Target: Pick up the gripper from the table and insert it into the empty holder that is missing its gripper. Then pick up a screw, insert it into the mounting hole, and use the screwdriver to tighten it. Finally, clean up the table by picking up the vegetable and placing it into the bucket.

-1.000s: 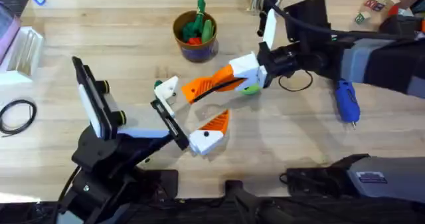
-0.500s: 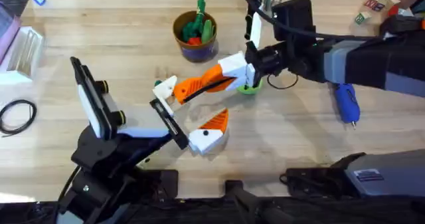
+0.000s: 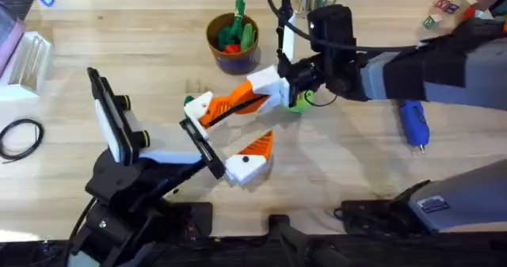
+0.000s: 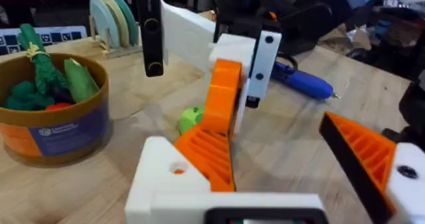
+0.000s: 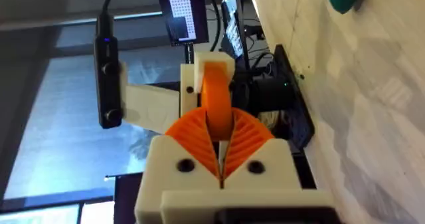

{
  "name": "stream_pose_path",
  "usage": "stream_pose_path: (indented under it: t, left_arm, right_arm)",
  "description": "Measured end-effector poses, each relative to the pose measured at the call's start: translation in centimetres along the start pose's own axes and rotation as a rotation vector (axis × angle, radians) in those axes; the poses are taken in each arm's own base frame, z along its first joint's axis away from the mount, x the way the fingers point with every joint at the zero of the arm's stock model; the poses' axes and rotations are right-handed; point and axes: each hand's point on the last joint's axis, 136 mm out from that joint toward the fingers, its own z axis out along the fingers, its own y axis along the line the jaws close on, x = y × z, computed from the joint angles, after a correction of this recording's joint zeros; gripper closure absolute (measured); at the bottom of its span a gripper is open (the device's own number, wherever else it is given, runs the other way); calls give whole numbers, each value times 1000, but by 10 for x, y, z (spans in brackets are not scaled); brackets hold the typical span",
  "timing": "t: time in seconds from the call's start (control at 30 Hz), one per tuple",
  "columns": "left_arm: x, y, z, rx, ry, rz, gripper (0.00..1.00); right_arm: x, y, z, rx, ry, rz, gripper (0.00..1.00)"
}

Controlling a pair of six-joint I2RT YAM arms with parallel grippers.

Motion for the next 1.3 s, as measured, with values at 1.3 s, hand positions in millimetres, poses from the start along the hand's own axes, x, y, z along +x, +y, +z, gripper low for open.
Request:
stream_pose_path:
  t: [1.3]
  left_arm:
    - [-1, 13, -1, -71, -9, -19, 7]
  right_arm:
    - [-26, 4, 14, 52, -113, -71, 788]
